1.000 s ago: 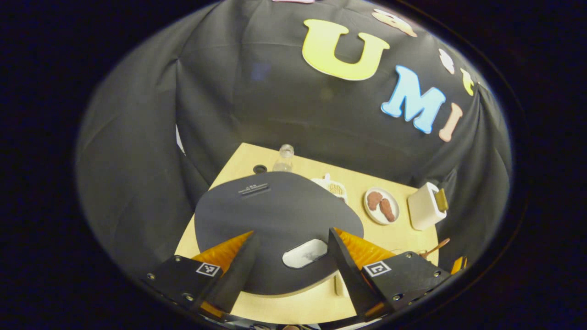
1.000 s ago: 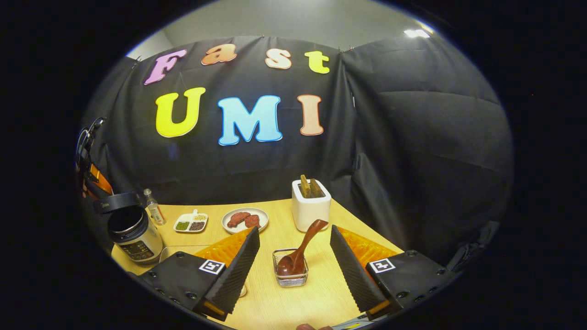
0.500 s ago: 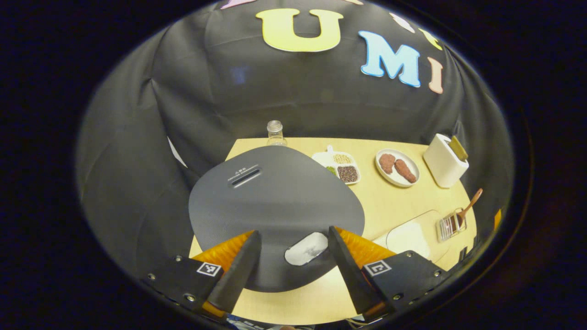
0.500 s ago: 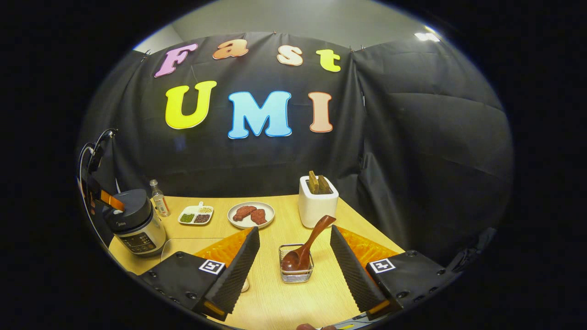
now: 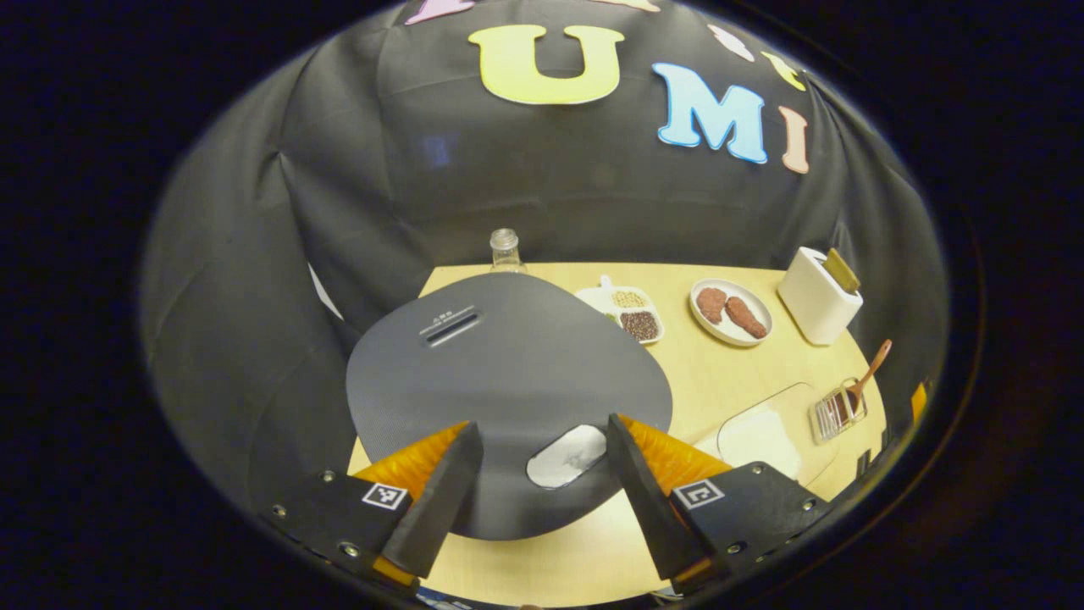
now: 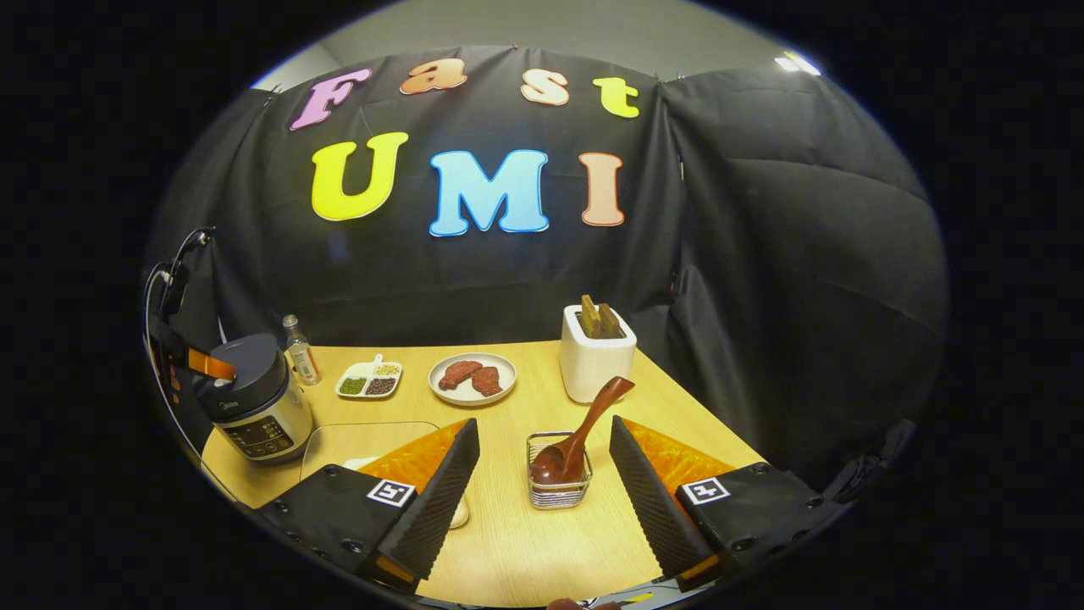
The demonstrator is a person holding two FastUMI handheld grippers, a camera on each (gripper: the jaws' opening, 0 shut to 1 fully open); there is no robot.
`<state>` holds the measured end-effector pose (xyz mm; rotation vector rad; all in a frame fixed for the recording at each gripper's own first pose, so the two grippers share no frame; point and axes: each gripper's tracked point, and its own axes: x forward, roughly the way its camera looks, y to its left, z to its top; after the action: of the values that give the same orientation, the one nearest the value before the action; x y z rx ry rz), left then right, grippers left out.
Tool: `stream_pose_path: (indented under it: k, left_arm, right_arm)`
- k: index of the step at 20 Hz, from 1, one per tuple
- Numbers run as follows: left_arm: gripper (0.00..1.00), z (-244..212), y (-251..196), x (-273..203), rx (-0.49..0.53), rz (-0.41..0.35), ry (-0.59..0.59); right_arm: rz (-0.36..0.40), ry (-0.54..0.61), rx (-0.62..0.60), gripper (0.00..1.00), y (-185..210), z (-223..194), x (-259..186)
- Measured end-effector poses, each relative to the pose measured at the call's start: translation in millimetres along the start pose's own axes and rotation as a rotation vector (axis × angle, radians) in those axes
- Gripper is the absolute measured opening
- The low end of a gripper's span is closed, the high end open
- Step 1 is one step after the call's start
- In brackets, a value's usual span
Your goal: Close the left gripper, press the button to open the rice cooker; take a wooden spoon from the chopstick holder with the right hand, scoop a spoonful of rice and pour it into the rice cooker, then put the wooden spoon back into the chopstick holder.
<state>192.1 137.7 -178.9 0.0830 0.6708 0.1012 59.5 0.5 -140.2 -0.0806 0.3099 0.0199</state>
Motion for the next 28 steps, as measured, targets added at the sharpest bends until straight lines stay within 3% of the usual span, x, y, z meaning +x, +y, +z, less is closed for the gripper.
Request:
stream_pose_path:
  k: [7,11,15,18,24,28]
  left_arm:
    - [0.98,2,-1,2,-0.017,0.004,-0.029]
    - [0.96,-1,-2,-6,-0.009,0.035,-0.094]
    - [0.94,-1,-15,-33,-0.038,0.003,-0.146]
    - [0.94,9,-31,-68,-0.07,-0.019,-0.226]
    - [0.94,65,-50,-177,-0.029,0.053,-0.481]
    - [0.93,104,-100,-253,-0.016,0.058,-0.662]
  right_arm:
    - [0.076,0.012,-0.038,0.98,30,-1,6]
    - [0.071,-0.005,-0.03,1.0,30,9,4]
    - [0.051,0.008,-0.021,1.0,18,19,3]
    - [0.043,-0.028,-0.035,1.0,9,44,0]
    - [0.109,-0.146,-0.02,1.0,-7,99,-13]
    - [0.159,-0.227,-0.038,1.0,-35,139,-32]
